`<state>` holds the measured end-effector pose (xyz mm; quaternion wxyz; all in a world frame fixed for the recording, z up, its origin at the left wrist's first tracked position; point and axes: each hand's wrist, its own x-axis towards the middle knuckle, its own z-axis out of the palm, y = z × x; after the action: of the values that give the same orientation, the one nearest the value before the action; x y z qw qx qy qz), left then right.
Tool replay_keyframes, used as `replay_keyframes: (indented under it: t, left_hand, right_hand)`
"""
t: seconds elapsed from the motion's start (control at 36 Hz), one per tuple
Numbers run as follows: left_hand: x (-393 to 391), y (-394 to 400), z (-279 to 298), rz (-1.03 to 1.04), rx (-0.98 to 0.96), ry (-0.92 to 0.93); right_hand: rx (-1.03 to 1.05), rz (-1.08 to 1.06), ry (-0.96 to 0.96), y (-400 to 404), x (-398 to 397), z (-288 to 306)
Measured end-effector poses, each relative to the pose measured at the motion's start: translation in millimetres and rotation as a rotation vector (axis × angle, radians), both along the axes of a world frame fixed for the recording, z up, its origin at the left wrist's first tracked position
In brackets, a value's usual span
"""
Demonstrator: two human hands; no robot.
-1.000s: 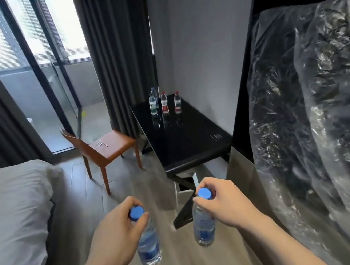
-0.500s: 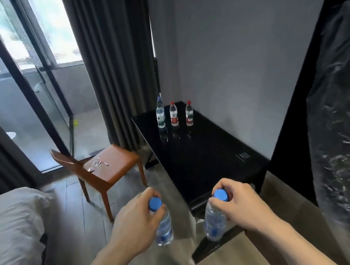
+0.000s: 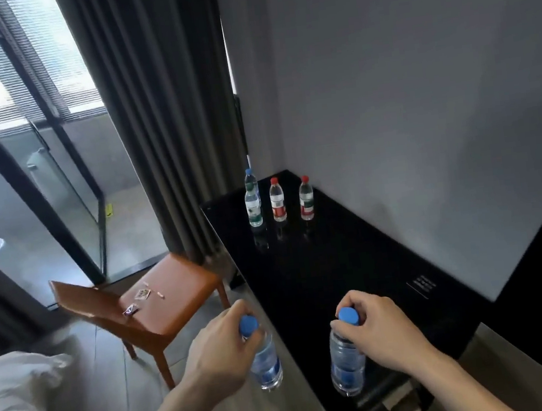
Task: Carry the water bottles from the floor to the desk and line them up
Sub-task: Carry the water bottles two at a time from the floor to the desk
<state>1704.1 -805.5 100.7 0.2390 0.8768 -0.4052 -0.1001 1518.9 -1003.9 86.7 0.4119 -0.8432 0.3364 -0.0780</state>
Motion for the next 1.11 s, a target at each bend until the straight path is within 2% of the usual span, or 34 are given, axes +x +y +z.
replay_keyframes:
  t: [0.44,0.61,0.83,1.11]
  left_hand:
    - [168.0,-166.4,-28.1,-0.088,0.079,-0.090]
    - [241.4,-234.8,-53.0,-0.243,0.137,-0.074]
    - [339.7,-323.8,-106.8,-0.451,0.197,0.039]
    - [407.2,-400.3,-134.2,-0.547,0.230,0.043]
  right_hand:
    - [-0.054,-0.105,0.090,-146.0,142.8,-21.1]
    - [-0.057,-0.195,0.134,-182.0,200.4,-40.8]
    - [0.035,-0.363,0.223,-220.4,287.6,-75.5]
    - [0.088,-0.452,0.276,-264.8,371.5,-103.6]
